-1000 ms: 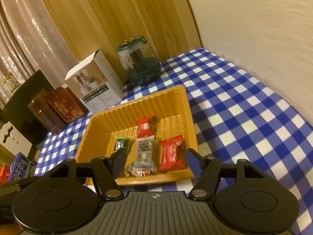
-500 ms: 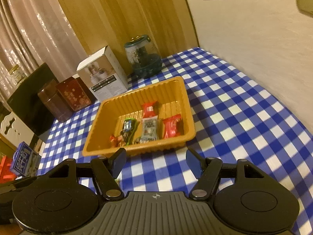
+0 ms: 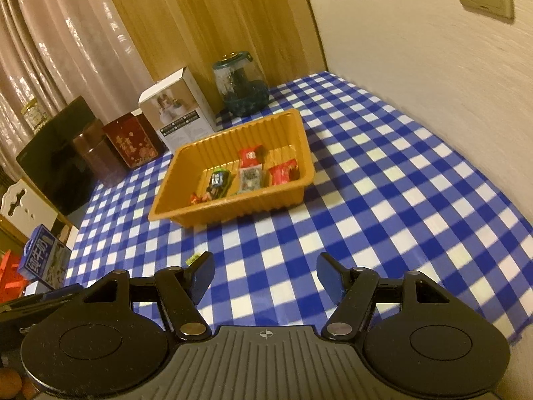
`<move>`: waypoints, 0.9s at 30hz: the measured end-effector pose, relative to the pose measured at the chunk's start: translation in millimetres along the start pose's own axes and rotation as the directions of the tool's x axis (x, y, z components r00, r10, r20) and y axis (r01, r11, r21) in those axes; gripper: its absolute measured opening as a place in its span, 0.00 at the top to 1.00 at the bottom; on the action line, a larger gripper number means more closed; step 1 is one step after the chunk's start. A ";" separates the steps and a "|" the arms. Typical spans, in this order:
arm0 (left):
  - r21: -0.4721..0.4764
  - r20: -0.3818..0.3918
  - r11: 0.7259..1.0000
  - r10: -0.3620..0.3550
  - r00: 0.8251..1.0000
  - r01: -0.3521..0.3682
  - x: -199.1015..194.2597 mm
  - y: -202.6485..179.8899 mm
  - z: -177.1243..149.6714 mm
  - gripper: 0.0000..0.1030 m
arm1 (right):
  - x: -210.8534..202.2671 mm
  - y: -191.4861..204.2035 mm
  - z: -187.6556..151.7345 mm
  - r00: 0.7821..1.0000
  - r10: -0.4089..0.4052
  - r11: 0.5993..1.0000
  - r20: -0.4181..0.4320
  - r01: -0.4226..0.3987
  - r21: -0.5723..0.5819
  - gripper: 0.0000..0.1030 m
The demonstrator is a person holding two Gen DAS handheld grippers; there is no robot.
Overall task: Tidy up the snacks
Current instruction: 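Withdraw both open tools toward the last two snacks on the cloth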
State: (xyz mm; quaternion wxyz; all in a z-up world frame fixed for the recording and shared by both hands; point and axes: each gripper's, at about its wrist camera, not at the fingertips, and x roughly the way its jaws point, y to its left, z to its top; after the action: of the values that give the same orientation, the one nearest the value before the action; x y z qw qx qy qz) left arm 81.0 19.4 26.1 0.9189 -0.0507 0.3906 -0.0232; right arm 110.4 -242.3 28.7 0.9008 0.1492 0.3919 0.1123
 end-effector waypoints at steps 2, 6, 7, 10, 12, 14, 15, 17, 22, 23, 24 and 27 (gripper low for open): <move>0.005 0.002 1.000 0.004 1.000 -0.004 -5.3 0.1 -4.8 0.43 | -4.0 -0.5 -3.1 1.000 -0.004 1.000 0.000 0.004 0.002 0.34; 0.014 -0.002 1.000 0.013 1.000 -0.013 -9.4 0.2 -11.6 0.42 | -10.6 2.5 -9.7 1.000 -0.007 1.000 -0.005 0.007 -0.009 0.34; 0.017 -0.004 1.000 0.015 1.000 -0.015 -9.8 0.5 -12.9 0.42 | -11.6 4.1 -11.7 1.000 -0.006 1.000 -0.006 0.006 -0.016 0.34; 0.023 -0.011 1.000 0.020 1.000 -0.019 -10.4 0.8 -16.0 0.42 | -13.7 8.2 -17.5 1.000 -0.007 0.999 -0.011 0.006 -0.036 0.34; 0.027 -0.014 0.999 0.021 1.000 -0.021 -10.5 0.6 -17.6 0.42 | -14.1 9.4 -20.4 1.000 -0.006 0.999 -0.015 0.006 -0.041 0.34; 0.032 -0.017 0.999 0.023 1.000 -0.023 -11.0 0.7 -18.8 0.42 | -14.4 10.4 -22.5 1.000 -0.005 0.999 -0.020 0.004 -0.042 0.34; 0.033 -0.018 0.999 0.022 1.000 -0.022 -11.2 0.8 -19.2 0.42 | -14.4 10.6 -23.3 1.000 -0.006 0.999 -0.021 0.005 -0.043 0.34; 0.034 -0.018 0.999 0.022 1.000 -0.022 -11.5 0.7 -19.8 0.42 | -14.5 10.9 -24.1 1.000 -0.006 0.999 -0.022 0.005 -0.046 0.34; 0.037 -0.023 0.999 0.020 1.000 -0.019 -11.7 0.6 -21.8 0.41 | -14.8 11.1 -23.9 1.000 -0.007 0.999 -0.022 0.006 -0.046 0.34; 0.036 -0.023 0.999 0.019 1.000 -0.018 -11.7 0.6 -21.8 0.41 | -14.6 11.2 -23.7 1.000 -0.007 0.999 -0.023 0.006 -0.046 0.34; 0.036 -0.023 0.999 0.017 1.000 -0.016 -11.8 0.5 -22.0 0.41 | -14.4 11.5 -24.3 1.000 -0.008 0.999 -0.024 0.007 -0.048 0.34; 0.043 -0.024 0.999 0.014 1.000 -0.013 -11.3 -0.1 -22.8 0.40 | -13.2 10.0 -25.9 1.000 -0.011 0.999 -0.029 0.010 -0.053 0.34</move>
State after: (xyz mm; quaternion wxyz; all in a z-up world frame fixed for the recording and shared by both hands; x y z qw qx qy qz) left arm 56.6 18.5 18.5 0.9151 -0.0280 0.4014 -0.0259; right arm 81.5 -232.5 24.3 0.8993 0.1218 0.4026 0.1200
